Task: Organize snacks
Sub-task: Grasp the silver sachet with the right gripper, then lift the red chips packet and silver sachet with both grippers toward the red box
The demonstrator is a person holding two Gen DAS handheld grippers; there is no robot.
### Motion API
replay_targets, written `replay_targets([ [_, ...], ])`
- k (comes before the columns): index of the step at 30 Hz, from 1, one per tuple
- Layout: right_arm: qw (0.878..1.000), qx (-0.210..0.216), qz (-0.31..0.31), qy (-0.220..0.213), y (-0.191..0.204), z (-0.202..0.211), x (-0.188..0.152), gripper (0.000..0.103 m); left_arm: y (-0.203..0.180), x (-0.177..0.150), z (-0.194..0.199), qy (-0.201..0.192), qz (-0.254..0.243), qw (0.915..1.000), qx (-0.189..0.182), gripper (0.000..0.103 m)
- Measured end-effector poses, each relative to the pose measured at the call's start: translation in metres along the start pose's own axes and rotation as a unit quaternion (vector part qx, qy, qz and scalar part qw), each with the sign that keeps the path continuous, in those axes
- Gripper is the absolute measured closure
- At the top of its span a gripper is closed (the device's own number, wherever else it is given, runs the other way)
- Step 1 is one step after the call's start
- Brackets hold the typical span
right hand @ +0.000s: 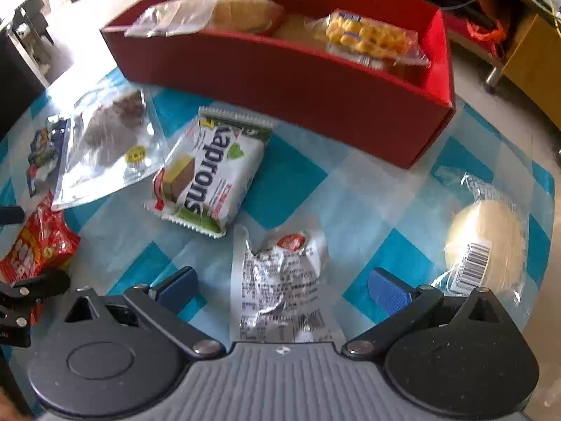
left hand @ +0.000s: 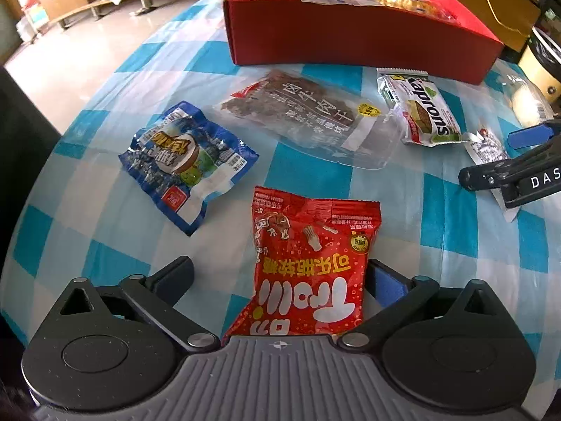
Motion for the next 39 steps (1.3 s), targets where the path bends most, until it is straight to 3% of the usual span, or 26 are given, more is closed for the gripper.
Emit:
replay_targets([
  [4,1.0,-0.001,-0.003,-0.005,-0.002,0.004,-0.006,0.002,-0.003,0.003,0.003,0.002,0.002,1.0,-0.008,0.009],
  [6,1.0,-0.006,-0.004,-0.004,0.0,0.007,-0.012,0.009,-0.009,0.004,0.006,-0.003,-0.013,0.9999,-0.009,0.019],
  [8,1.0,-0.006,-0.006,-0.004,0.001,0.013,-0.015,0.02,-0.016,0.005,0.01,-0.008,-0.028,0.9995,-0.015,0.036],
  [10,1.0,-0.006,-0.016,-0.005,0.002,0.021,-0.02,0.041,-0.021,0.005,0.011,-0.008,-0.04,0.999,-0.02,0.039],
  [16,0.999,-0.026,-0.03,-0.012,0.005,0.036,-0.03,0.054,-0.024,0.004,0.014,-0.007,-0.038,0.9987,-0.033,0.042],
  [20,0.998,0.003,-0.066,-0.02,0.008,0.05,-0.037,0.056,-0.028,0.003,0.019,-0.012,-0.04,0.9982,-0.043,0.042],
  [34,0.995,0.012,-0.089,-0.032,0.007,0.064,-0.043,0.059,-0.037,0.009,0.028,-0.023,-0.042,0.9968,-0.064,0.042],
  [38,0.997,0.003,-0.069,-0.016,0.013,0.052,-0.049,0.056,-0.04,0.002,0.016,-0.005,-0.054,0.997,-0.056,0.042],
  [39,0.998,-0.001,-0.06,-0.012,0.014,0.047,-0.05,0.05,-0.04,0.0,0.014,-0.002,-0.057,0.9969,-0.053,0.041],
])
Point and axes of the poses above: each gripper's, at about its wrist camera, not at the fingertips, and z roughly against the way its jaws point, y to its left, x to its top, the point moved 10 cm from there along -z, roughly the way its jaws point, and after that the axes turned 7 degrees about -x, right-handed, at the moved point
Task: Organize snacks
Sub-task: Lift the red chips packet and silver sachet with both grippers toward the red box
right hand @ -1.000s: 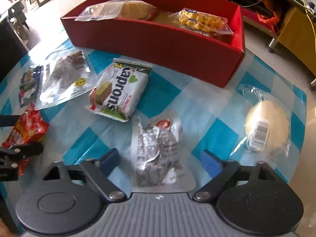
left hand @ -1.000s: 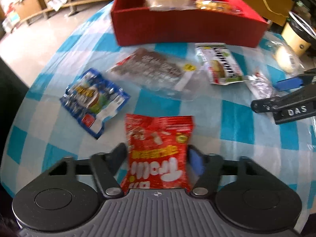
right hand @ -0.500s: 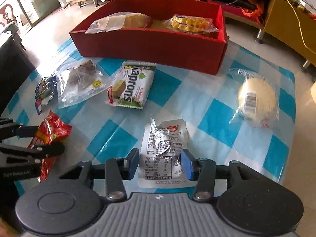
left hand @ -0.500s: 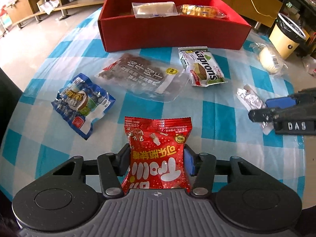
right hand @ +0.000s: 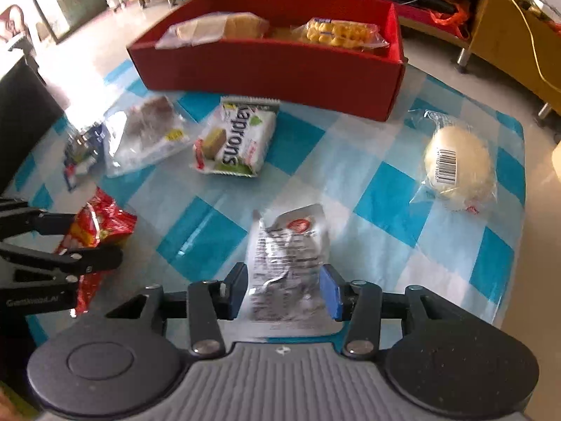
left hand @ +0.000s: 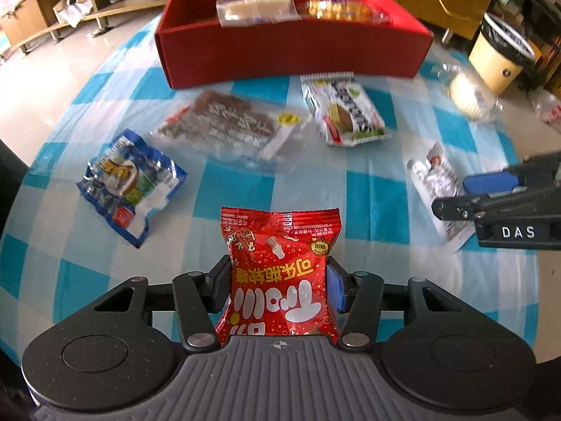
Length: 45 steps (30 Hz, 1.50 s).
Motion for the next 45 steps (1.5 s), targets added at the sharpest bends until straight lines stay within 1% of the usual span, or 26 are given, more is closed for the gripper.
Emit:
replay_targets([
  [1,1.0,-0.003,0.003,0.004,0.0,-0.004,0.0,0.044,0.0,0.0,-0.001,0.0,-0.003,1.0,0.004,0.041],
  [3,1.0,-0.007,0.006,0.005,-0.001,-0.011,0.002,0.035,-0.002,0.001,-0.001,-0.006,-0.012,0.9999,0.01,0.04],
  [5,1.0,-0.015,0.008,0.0,-0.002,-0.015,0.007,0.032,-0.001,0.004,-0.002,-0.011,-0.01,0.9998,0.015,0.038],
  [7,1.0,-0.013,0.007,0.001,-0.002,-0.019,0.009,0.029,0.0,0.006,-0.007,-0.009,-0.009,0.9998,0.017,0.035],
  [9,1.0,-0.023,0.013,-0.004,0.001,-0.019,0.008,0.033,-0.002,0.006,-0.009,-0.011,-0.016,0.9996,0.022,0.033],
  [10,1.0,-0.024,0.017,-0.006,0.003,-0.018,0.007,0.039,-0.003,0.006,-0.009,-0.012,-0.022,0.9993,0.026,0.034],
  [12,1.0,-0.019,0.021,-0.008,0.007,-0.014,0.005,0.046,-0.005,0.007,-0.008,-0.012,-0.022,0.9995,0.02,0.038],
  [13,1.0,-0.019,0.021,-0.007,0.008,-0.012,0.004,0.047,-0.005,0.007,-0.008,-0.011,-0.02,0.9996,0.016,0.039],
  [18,1.0,-0.008,0.016,-0.004,0.008,-0.004,-0.003,0.048,-0.007,0.008,0.001,-0.015,-0.003,0.9999,-0.006,0.041],
  [23,1.0,-0.005,-0.005,-0.028,-0.001,0.011,0.006,0.048,-0.012,0.019,0.014,-0.038,-0.007,0.9992,-0.007,0.041],
  [28,0.999,-0.004,-0.011,-0.051,-0.003,0.023,0.018,0.048,-0.018,0.03,0.019,-0.053,-0.012,0.9985,-0.006,0.041],
  [39,0.996,-0.013,-0.016,-0.084,-0.01,0.041,0.037,0.048,-0.028,0.05,0.034,-0.08,-0.01,0.9965,-0.022,0.041],
  [45,0.995,-0.019,-0.022,-0.099,-0.018,0.049,0.046,0.048,-0.027,0.065,0.041,-0.096,-0.004,0.9951,-0.02,0.041],
])
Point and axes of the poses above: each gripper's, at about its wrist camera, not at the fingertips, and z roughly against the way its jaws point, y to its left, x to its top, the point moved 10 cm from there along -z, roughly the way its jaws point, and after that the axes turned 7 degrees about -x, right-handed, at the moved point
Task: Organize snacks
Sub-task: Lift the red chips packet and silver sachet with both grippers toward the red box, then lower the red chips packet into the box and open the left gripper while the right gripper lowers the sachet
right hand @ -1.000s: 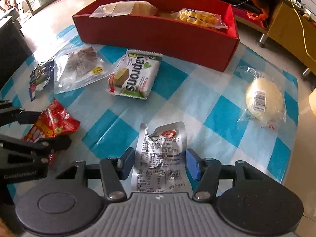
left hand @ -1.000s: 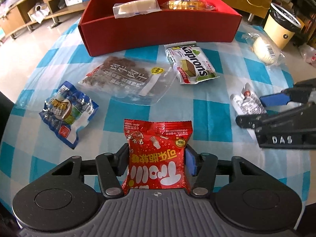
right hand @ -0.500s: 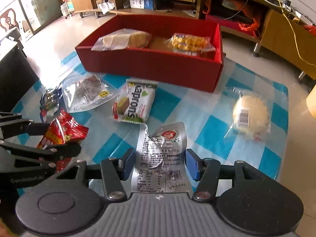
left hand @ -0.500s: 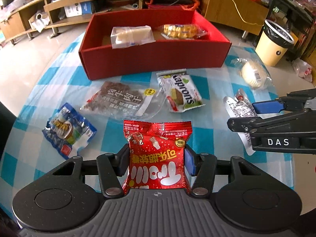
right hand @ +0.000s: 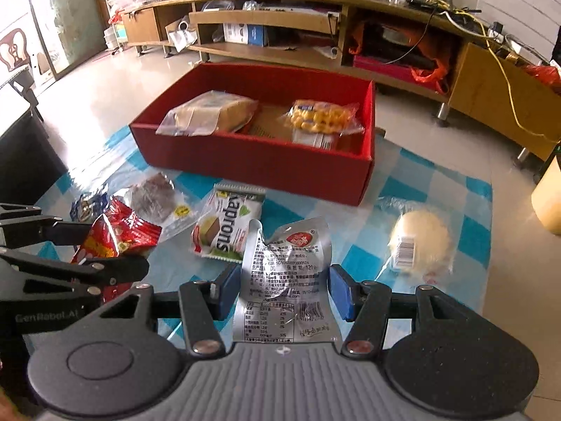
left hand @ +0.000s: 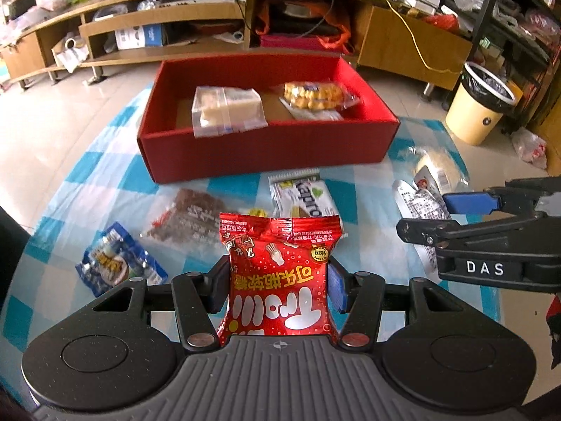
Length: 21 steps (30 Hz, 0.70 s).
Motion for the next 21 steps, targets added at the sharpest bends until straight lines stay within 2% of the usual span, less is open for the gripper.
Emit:
replay_targets([
  [21,0.999,-0.005,-0.01,-0.042,0.0,0.001,0.05,0.048,0.013,0.056,-0.002,-0.04,0.021,0.9989,0.011,0.041],
])
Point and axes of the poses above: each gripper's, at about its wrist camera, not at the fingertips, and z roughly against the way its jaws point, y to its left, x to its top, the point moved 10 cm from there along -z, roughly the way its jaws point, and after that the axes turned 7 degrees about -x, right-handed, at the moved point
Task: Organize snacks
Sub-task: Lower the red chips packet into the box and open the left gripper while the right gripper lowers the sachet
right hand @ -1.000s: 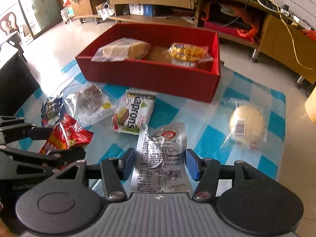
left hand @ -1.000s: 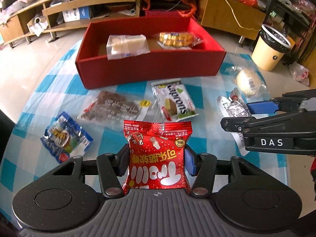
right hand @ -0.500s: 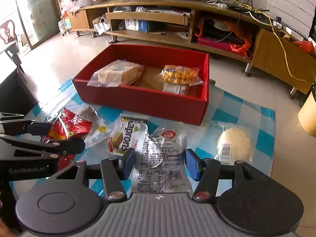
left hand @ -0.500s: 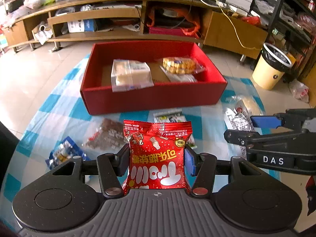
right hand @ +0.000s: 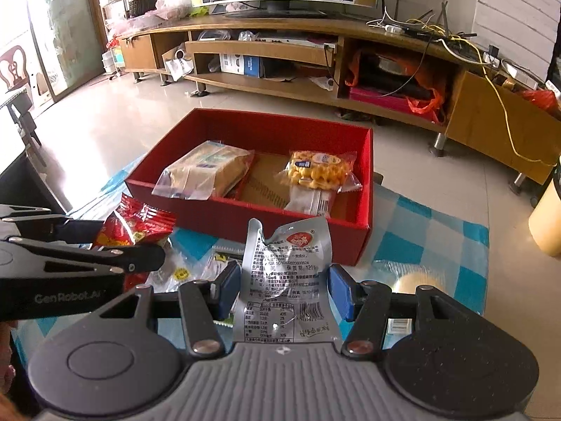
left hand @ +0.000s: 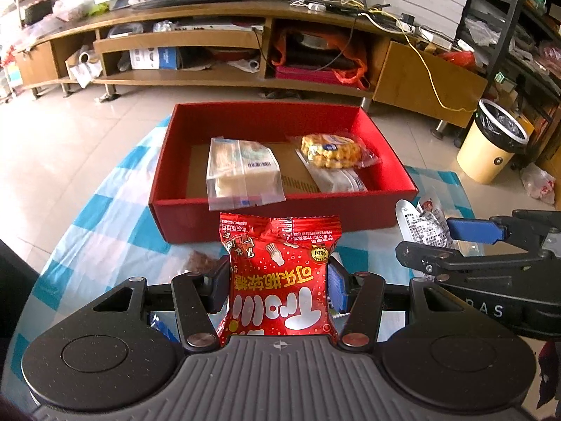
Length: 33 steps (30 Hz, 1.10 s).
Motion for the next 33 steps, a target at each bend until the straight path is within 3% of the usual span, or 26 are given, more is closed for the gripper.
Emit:
replay_targets([
  [18,0.999,-0.014,-0.006,-0.028,0.002,-0.005,0.031,0.048,0.006,0.023,-0.009,-0.01,0.012,0.9999,0.005,0.041],
  [33,0.999,-0.015,-0.034,-0.037,-0.005,-0.033,0.07,0.048,0.022,0.065,-0.03,-0.028,0.027,0.999,0.021,0.041],
])
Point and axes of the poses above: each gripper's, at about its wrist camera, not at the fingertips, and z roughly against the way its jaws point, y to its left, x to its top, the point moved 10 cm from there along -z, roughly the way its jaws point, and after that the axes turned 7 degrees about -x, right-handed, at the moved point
